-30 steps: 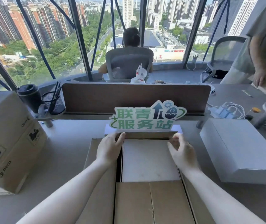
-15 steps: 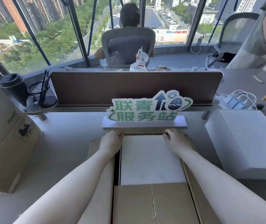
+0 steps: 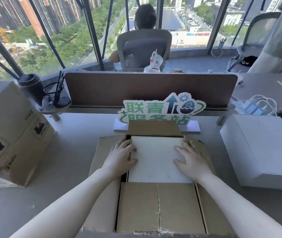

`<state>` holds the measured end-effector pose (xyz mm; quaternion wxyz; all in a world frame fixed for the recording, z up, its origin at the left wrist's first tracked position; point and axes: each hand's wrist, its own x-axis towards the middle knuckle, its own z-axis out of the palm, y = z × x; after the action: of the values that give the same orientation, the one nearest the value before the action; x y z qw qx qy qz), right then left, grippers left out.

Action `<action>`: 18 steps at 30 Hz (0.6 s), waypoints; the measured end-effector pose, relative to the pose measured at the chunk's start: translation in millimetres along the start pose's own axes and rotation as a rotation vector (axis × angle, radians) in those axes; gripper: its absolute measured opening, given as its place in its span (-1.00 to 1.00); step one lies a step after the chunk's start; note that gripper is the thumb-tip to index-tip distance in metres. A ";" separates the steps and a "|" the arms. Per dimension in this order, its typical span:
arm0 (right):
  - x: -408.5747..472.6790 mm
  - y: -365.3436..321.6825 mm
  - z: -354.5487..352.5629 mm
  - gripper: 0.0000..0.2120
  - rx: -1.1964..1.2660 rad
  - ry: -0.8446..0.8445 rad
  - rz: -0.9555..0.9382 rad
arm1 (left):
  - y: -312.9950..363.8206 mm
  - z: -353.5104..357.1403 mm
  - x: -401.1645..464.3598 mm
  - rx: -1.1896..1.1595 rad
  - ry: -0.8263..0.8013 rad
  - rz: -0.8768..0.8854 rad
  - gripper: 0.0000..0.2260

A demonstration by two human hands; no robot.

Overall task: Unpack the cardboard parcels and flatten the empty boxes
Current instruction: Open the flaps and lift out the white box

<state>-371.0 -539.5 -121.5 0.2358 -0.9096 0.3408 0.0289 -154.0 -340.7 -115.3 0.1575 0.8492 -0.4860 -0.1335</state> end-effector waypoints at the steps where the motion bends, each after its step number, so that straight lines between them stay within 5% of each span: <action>1: -8.7 1.9 1.7 -0.49 0.022 0.002 -0.013 | 1.3 1.7 -10.2 -0.011 -0.002 -0.005 -0.78; 8: -55.6 0.4 11.2 -0.86 0.054 0.079 -0.086 | 24.8 9.9 -61.5 -0.016 0.033 -0.054 -0.87; 14: -87.2 -14.1 12.4 -0.79 0.007 0.129 -0.091 | 39.1 6.2 -84.1 0.008 0.052 -0.014 -0.83; 18: -113.8 -37.0 -15.8 -0.72 0.160 0.233 0.009 | 48.3 -20.6 -95.9 -0.248 0.112 -0.038 -0.79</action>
<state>-436.4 -453.3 -68.1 0.2663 -0.8835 0.3713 -0.1033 -231.2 -277.7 -70.1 0.2858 0.8384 -0.4399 -0.1480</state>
